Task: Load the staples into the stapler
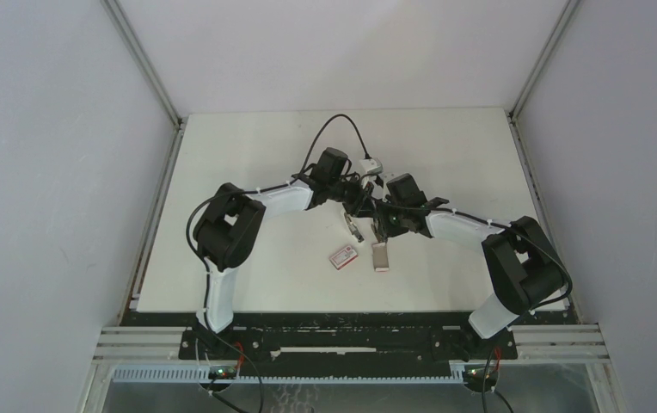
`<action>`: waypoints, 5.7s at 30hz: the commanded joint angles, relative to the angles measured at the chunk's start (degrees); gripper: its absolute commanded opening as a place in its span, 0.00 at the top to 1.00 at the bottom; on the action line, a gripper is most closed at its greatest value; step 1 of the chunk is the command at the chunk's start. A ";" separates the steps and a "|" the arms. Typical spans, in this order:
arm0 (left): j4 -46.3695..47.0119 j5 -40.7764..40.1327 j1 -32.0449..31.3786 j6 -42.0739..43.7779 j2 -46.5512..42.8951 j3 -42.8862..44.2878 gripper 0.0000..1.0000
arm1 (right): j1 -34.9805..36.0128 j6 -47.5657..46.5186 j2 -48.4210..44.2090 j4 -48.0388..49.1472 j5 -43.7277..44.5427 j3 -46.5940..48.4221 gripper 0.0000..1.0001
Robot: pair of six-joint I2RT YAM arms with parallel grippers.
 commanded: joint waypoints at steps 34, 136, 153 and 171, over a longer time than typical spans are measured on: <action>8.16 -27.16 -5.64 -17.41 -13.70 -11.46 0.99 | -4.45 18.49 -20.77 9.12 3.21 -11.98 0.52; -0.77 -9.54 -15.43 7.87 3.55 3.06 0.47 | -22.37 17.87 -45.26 6.07 -8.58 -25.34 0.39; -0.79 -13.84 -17.31 5.02 2.80 -0.62 0.46 | -23.34 17.67 -45.91 5.74 -8.77 -26.30 0.39; -2.61 -21.64 -18.63 2.23 5.83 3.82 0.47 | -24.46 19.73 -46.65 5.65 -6.33 -26.83 0.35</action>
